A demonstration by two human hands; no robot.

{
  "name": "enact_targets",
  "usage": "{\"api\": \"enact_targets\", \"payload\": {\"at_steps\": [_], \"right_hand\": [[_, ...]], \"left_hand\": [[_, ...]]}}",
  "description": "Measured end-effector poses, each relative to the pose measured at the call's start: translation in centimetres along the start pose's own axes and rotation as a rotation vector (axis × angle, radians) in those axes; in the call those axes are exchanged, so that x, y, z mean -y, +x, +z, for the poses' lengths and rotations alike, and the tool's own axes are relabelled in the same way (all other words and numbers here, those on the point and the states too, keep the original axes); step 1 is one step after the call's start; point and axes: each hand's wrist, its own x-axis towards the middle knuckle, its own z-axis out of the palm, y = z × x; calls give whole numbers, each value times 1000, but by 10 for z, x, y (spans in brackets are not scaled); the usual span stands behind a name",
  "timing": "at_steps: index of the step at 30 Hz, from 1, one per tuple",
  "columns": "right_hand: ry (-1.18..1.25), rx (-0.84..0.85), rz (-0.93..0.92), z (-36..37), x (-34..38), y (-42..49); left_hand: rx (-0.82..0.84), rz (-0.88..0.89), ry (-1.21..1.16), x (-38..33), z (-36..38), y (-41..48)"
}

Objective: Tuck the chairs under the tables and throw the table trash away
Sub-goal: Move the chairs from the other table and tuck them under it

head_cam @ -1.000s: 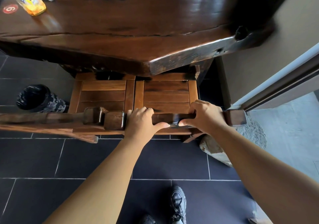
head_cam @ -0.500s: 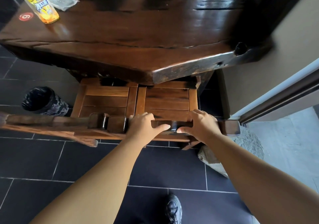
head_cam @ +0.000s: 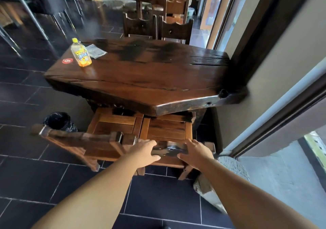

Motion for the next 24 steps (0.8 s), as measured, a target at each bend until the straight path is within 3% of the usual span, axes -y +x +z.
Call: {"api": "enact_targets", "payload": {"at_steps": [7,13,24], "right_hand": [[-3,-15,-35,-8,-6,-42],[-13,31,-97,-9,11,-31],[-127,176,-507,15,233,24]], "left_hand": [[-99,38,114,-15,4,-32],[-182,-50,-12,6,-5,-55],[-292,-457,-135,174,-32,-152]]}}
